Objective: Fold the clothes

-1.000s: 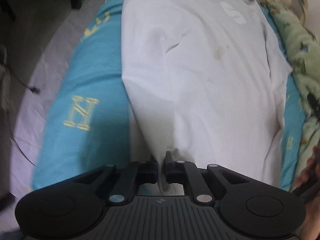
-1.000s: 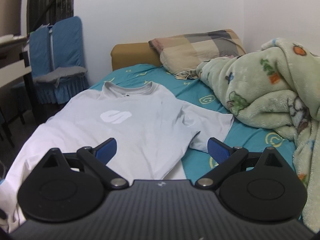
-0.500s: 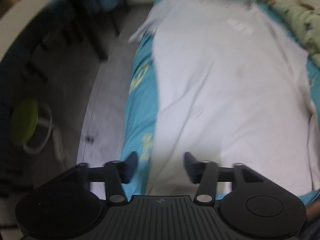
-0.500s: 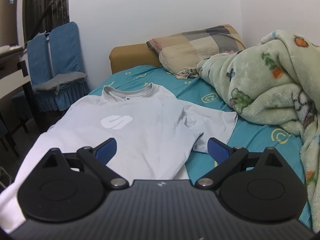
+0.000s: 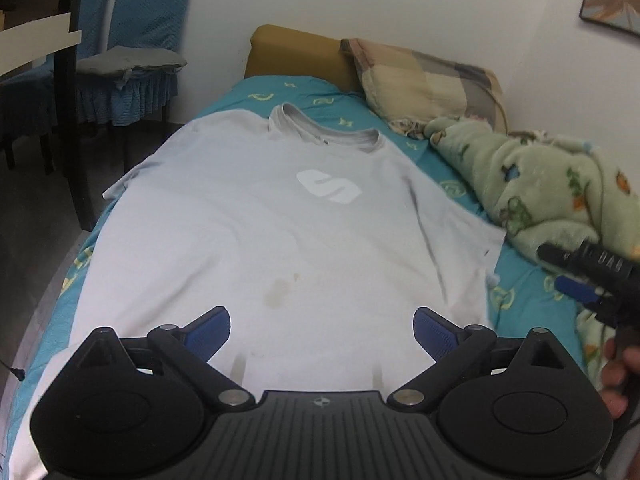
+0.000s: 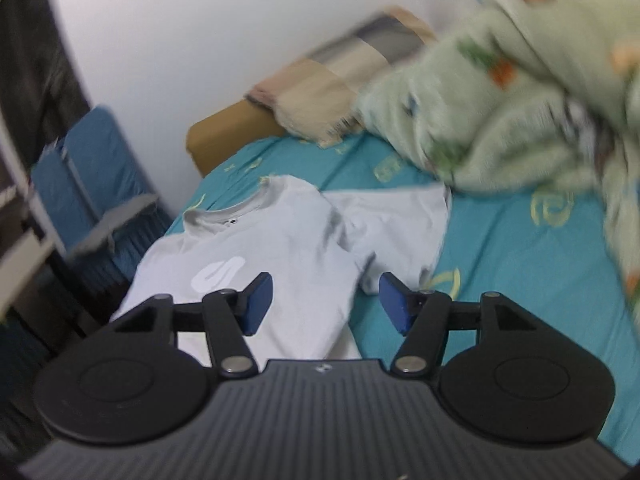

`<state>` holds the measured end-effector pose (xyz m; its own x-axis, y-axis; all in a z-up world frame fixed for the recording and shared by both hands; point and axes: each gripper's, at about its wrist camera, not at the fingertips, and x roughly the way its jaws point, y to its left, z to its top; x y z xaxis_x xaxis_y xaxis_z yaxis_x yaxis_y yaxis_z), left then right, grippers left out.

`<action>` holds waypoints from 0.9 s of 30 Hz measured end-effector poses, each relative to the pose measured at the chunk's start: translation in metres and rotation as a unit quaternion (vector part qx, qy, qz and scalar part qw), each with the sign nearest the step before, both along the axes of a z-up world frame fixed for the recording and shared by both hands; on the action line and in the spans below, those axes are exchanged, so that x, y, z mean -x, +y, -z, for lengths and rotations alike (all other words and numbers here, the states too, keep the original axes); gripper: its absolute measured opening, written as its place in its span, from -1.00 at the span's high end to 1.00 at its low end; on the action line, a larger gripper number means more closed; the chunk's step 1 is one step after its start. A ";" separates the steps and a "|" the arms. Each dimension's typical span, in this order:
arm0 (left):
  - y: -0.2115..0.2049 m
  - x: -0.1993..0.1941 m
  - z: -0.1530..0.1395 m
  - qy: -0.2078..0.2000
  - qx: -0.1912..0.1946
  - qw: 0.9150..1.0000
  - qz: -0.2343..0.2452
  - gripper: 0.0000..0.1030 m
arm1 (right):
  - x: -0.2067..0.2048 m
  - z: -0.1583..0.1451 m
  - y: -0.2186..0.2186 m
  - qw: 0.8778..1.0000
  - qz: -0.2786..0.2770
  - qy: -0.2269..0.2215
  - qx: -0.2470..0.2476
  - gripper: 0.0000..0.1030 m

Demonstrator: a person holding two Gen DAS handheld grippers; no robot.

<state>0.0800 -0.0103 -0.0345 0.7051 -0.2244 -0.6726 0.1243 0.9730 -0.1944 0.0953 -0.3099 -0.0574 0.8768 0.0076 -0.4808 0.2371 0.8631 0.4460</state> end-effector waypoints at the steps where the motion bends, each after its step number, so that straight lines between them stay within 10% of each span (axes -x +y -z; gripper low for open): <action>1: 0.001 -0.004 0.009 0.003 -0.008 1.000 0.001 -0.93 | -0.002 0.007 -0.007 0.999 0.013 0.010 -0.028 -0.26; 6: 0.013 -0.026 0.039 0.016 0.004 1.000 0.000 -0.93 | -0.014 0.035 -0.018 0.992 0.046 0.061 -0.100 -0.50; 22: 0.057 -0.031 0.044 0.027 0.059 0.998 -0.022 -0.93 | 0.046 0.021 0.066 0.974 -0.106 0.190 0.058 -0.04; 27: 0.061 -0.020 0.037 0.019 0.059 0.998 -0.030 -0.93 | 0.070 0.027 0.059 0.965 -0.098 0.243 -0.027 -0.04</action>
